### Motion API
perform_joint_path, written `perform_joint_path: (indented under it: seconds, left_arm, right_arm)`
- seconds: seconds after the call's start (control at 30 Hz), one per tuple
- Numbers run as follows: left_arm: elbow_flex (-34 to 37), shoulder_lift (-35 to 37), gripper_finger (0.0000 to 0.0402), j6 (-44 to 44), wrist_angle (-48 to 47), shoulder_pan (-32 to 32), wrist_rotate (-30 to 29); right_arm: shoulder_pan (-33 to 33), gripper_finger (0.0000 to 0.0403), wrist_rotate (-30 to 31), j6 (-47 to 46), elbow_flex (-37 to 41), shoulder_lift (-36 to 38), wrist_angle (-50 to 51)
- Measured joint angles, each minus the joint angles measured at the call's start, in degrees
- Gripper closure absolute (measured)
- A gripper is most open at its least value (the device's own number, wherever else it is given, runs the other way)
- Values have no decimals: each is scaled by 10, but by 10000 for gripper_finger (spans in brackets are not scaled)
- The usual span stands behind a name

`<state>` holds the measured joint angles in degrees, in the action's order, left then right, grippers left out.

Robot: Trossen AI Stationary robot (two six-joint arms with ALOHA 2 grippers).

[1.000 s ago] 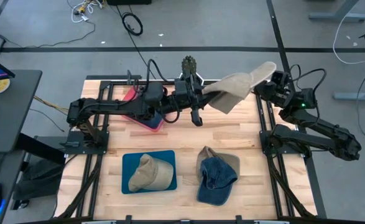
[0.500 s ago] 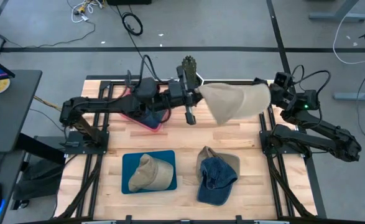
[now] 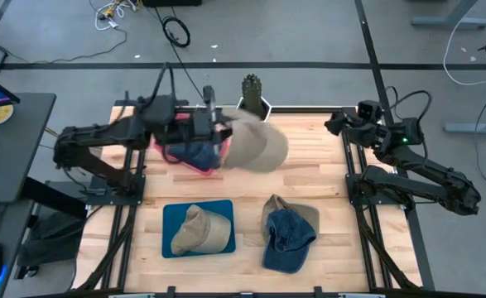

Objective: Pick & Place hat
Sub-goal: Put the top brown cap into the blue bin

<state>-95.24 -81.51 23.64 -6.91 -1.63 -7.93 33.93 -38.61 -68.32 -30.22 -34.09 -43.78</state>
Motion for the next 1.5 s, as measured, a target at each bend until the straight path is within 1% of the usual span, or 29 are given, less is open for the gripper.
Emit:
perform_joint_path:
  seconds: [0.03, 0.17, 0.23, 0.33, 0.53, 0.67, 0.77, 0.9, 1.0, 1.23, 1.4, 1.5]
  left_arm:
    - [0, 8, 386, 0, -27, -7, -5]
    - [0, 34, 386, 0, -152, -44, -64]
    - [0, 42, 386, -13, -212, -62, -70]
    - [0, 41, 386, -54, -277, -89, -71]
    - [0, 22, 386, -80, -368, -152, -73]
    - [0, 2, 386, -79, -411, -187, -105]
    - [0, -12, 386, -94, -465, -206, -123]
    - [0, -34, 386, -113, -534, -224, -130]
    - [0, -54, 386, -114, -566, -236, -127]
    - [0, -93, 386, -83, -594, -265, -83]
    - [0, -105, 386, -50, -639, -286, -79]
    - [0, -105, 386, -38, -650, -289, -79]
  right_arm:
    - [0, 103, 0, 3, 0, 0, 9]
    - [0, 116, 0, 14, 0, 0, 49]
    - [0, 122, 0, 15, 0, 0, 59]
    - [0, 129, 0, 18, 0, 0, 68]
    - [0, 136, 2, 18, 0, -2, 89]
    - [0, 135, 2, 14, 0, -2, 117]
    - [0, 135, 6, 13, 0, -3, 134]
    - [0, 135, 17, 13, 0, -3, 148]
    - [0, 135, 23, 13, 0, -2, 148]
    - [0, 135, 37, 13, 0, -3, 151]
    - [0, 135, 41, 13, 0, -3, 152]
    - [0, 135, 41, 17, 0, -3, 152]
